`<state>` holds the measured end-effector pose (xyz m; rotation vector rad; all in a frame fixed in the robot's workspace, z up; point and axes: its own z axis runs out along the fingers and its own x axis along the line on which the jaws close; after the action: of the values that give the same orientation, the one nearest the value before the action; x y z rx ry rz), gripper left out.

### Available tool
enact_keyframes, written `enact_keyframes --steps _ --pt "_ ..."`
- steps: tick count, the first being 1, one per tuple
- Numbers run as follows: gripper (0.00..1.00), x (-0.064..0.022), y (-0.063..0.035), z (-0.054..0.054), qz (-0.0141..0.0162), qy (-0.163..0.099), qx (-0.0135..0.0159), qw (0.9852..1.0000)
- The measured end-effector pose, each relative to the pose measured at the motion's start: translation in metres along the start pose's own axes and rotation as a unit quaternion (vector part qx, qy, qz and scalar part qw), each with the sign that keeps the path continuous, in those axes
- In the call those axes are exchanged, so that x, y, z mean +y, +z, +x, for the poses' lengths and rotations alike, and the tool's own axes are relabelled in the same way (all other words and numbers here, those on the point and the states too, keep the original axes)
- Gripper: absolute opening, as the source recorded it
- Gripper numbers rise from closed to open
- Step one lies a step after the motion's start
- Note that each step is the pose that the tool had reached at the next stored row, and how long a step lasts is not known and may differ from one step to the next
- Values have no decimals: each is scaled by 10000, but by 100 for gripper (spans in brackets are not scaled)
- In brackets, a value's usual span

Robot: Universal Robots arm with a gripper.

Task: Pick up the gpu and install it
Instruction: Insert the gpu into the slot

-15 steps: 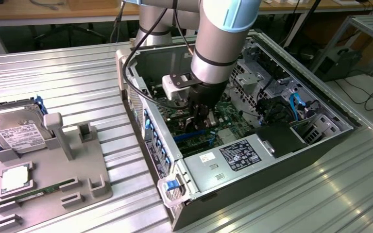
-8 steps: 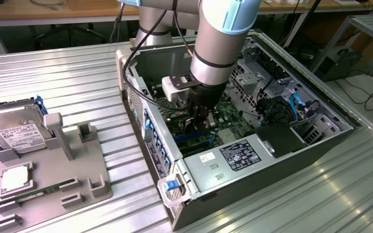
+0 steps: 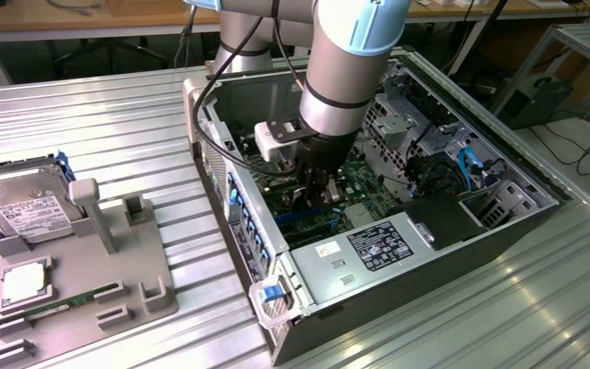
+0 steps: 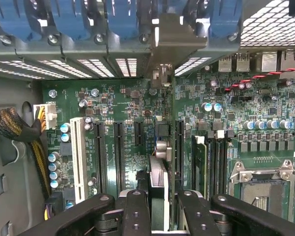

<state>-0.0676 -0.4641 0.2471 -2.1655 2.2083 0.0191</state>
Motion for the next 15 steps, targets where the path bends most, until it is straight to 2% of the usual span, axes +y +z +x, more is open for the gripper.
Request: enact_keyframes --steps 9,11,13,15 --pt "27 0 -9 -1 -13 1 -1 10000" --pt "27 -15 -10 -1 -29 1 0 10000" --pt "27 -43 -9 -2 -57 3 1 10000" --pt "27 -47 -9 -1 -66 4 1 10000"
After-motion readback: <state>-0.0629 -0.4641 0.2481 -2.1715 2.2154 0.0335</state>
